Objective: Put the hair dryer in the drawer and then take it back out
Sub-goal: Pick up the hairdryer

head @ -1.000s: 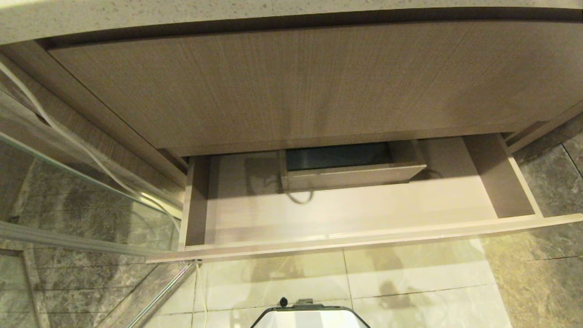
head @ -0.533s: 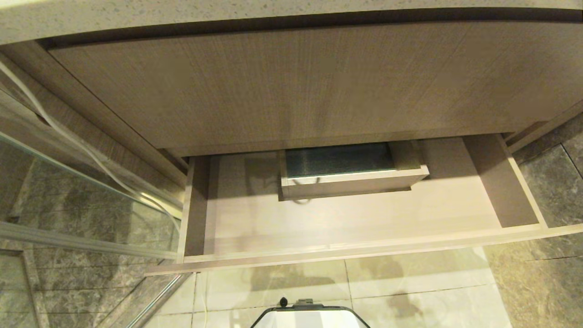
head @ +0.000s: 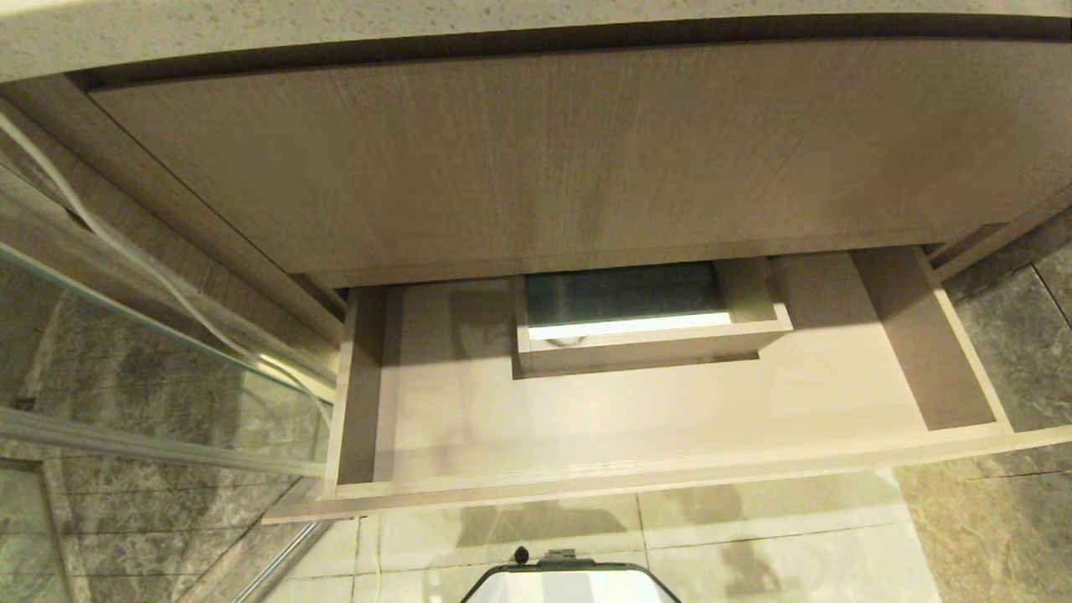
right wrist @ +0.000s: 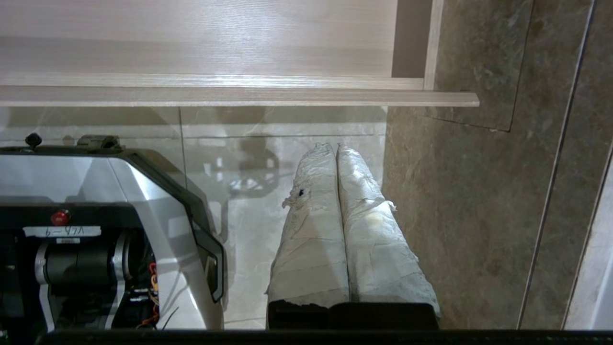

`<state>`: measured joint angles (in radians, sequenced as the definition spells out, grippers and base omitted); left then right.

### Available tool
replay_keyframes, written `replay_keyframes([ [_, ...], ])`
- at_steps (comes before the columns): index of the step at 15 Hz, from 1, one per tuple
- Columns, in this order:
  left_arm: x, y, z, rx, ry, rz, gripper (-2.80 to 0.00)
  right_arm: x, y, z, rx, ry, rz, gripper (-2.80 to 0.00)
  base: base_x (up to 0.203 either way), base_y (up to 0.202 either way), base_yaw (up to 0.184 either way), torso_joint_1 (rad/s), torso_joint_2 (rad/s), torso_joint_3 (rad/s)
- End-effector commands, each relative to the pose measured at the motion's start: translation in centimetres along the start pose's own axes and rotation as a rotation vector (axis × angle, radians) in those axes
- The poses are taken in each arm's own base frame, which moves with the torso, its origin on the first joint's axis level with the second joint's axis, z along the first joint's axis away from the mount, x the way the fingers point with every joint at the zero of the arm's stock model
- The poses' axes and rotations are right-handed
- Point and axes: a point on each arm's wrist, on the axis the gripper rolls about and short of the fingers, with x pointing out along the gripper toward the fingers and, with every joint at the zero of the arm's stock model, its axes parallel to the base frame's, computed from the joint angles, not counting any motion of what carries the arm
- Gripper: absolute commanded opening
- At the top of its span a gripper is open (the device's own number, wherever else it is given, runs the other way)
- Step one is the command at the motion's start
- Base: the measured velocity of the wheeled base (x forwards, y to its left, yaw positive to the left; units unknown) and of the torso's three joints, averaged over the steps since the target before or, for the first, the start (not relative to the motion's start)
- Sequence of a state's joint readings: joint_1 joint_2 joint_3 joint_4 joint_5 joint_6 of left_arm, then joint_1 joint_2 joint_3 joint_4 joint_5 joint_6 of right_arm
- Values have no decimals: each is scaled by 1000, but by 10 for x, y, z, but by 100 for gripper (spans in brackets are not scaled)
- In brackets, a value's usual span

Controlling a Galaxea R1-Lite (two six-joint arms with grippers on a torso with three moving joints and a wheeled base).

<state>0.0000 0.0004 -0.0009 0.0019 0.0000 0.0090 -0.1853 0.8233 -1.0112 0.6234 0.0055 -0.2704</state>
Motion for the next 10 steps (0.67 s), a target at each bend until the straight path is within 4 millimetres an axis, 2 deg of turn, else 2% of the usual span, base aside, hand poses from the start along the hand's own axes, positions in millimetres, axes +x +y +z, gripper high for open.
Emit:
replay_keyframes([
  [1, 0, 0, 0, 0, -1, 0, -280, -4, 2, -7, -6, -4, 18, -280, 0, 0, 0, 0, 0, 0],
  [4, 0, 0, 0, 0, 0, 0, -280, -7, 3, -9, -10, -17, 21, -280, -1, 0, -23, 1, 1, 0],
  [10, 0, 0, 0, 0, 0, 0, -280, -9, 4, -11, -15, -16, 21, -280, -2, 7, -160, 1, 3, 1],
])
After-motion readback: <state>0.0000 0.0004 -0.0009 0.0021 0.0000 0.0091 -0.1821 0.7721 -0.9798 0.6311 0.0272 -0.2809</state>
